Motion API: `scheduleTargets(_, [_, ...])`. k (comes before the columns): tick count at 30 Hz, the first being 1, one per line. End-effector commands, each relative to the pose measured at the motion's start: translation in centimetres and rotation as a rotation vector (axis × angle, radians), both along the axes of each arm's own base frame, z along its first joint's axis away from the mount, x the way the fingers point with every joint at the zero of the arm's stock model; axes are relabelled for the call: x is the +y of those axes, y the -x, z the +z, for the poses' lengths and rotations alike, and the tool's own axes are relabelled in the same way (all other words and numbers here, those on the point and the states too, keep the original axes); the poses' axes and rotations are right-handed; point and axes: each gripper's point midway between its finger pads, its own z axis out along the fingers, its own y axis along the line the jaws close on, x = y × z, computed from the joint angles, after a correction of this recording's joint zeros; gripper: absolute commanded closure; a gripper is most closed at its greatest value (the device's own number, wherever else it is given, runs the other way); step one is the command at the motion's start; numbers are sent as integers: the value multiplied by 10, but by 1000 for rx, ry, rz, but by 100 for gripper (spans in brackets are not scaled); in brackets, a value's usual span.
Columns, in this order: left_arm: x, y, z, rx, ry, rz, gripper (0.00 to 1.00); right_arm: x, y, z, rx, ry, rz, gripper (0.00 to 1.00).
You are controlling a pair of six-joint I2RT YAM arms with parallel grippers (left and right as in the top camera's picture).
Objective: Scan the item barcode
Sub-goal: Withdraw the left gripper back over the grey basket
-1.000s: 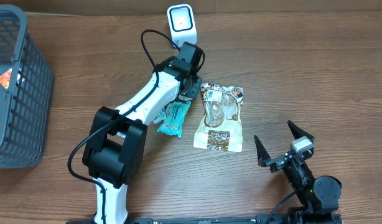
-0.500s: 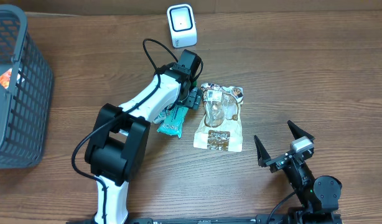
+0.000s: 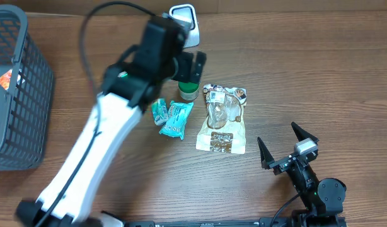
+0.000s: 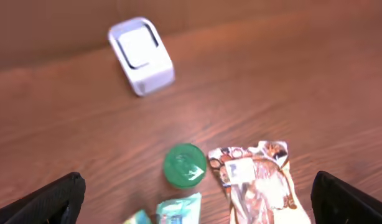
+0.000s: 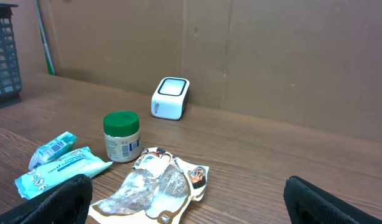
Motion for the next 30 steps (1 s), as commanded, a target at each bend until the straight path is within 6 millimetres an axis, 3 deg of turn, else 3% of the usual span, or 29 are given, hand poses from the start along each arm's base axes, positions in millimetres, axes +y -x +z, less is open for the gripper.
scheduleTargets(1, [50, -1, 36, -76, 32, 101, 0, 1, 0, -2, -4, -7, 4, 0])
scheduleTargets(4, [116, -3, 76, -192, 61, 264, 0, 1, 0, -2, -4, -7, 4, 0])
scheduleTargets(9, [260, 16, 148, -426, 147, 663, 0, 1, 0, -2, -4, -7, 4, 0])
scheduleTargets(13, [351, 42, 164, -518, 185, 909, 3, 1, 0, -2, -4, -7, 4, 0])
scheduleTargets(17, [405, 46, 142, -475, 167, 1007, 4, 1, 0, -2, -4, -7, 4, 0])
scheduleTargets(24, [471, 11, 76, -296, -17, 1003, 7, 1, 0, -2, -4, -7, 4, 0])
scheduleTargets(30, [508, -26, 15, -145, -46, 1023, 7, 1, 0, -2, -4, -7, 4, 0])
